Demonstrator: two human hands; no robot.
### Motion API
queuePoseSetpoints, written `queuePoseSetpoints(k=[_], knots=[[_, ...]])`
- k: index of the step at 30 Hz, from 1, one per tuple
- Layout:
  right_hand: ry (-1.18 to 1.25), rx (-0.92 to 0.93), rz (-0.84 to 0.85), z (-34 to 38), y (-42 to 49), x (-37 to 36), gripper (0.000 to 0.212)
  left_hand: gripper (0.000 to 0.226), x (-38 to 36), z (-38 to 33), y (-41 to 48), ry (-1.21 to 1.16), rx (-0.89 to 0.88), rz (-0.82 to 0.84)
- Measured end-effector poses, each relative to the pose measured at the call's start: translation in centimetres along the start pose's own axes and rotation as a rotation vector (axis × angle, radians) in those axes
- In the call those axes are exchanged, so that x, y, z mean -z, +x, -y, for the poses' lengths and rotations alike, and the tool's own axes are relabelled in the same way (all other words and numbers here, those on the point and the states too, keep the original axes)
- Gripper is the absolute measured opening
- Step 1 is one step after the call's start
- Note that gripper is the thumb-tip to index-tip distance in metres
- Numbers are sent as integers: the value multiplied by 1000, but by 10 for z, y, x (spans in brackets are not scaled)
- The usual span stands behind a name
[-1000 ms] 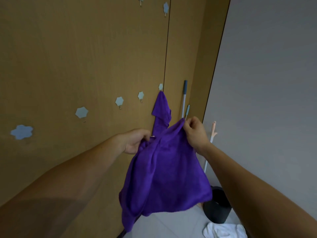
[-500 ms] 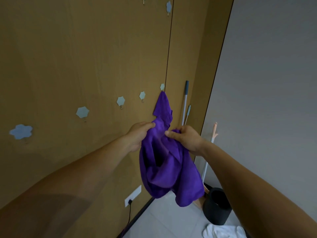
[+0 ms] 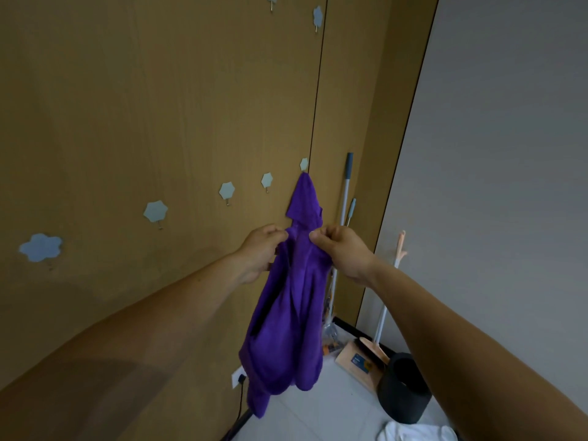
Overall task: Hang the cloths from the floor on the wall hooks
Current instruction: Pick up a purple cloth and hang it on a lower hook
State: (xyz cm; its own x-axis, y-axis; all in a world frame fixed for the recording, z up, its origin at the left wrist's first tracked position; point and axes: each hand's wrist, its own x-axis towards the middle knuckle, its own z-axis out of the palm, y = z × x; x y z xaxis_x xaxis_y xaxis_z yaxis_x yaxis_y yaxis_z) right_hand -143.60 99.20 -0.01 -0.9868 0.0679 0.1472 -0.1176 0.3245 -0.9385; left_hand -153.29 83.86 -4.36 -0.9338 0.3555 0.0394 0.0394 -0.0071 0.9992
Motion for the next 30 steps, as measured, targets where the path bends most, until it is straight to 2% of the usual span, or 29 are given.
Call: queuePoseSetpoints(k=[3,5,9,12,16,20,24,30], knots=[[-11,-36,146,5,-1,-1,31,18,2,4,2,-10,-6,-57],[-74,-55,190,7,0,-2,28,17,2,6,2,-43,8,-32],[-108,-26,42,6,6,-8,10,15,1,7,2,-105,-12,10],[-92,22,-52,5,7,-10,20,9,1,4,4,-147,-24,12],[-45,30,-41,4,6,-7,9,7,0,3,6,-183,-17,17],[-56,41,20,5,4,-6,25,3,-4,5,4,-155,-42,47],[-19,91,-66,6,7,-5,26,7,-9,6,-2,-126,-78,136],[-141,100,-128,0,16,4,29,16,-14,6,-4,-118,-103,221]])
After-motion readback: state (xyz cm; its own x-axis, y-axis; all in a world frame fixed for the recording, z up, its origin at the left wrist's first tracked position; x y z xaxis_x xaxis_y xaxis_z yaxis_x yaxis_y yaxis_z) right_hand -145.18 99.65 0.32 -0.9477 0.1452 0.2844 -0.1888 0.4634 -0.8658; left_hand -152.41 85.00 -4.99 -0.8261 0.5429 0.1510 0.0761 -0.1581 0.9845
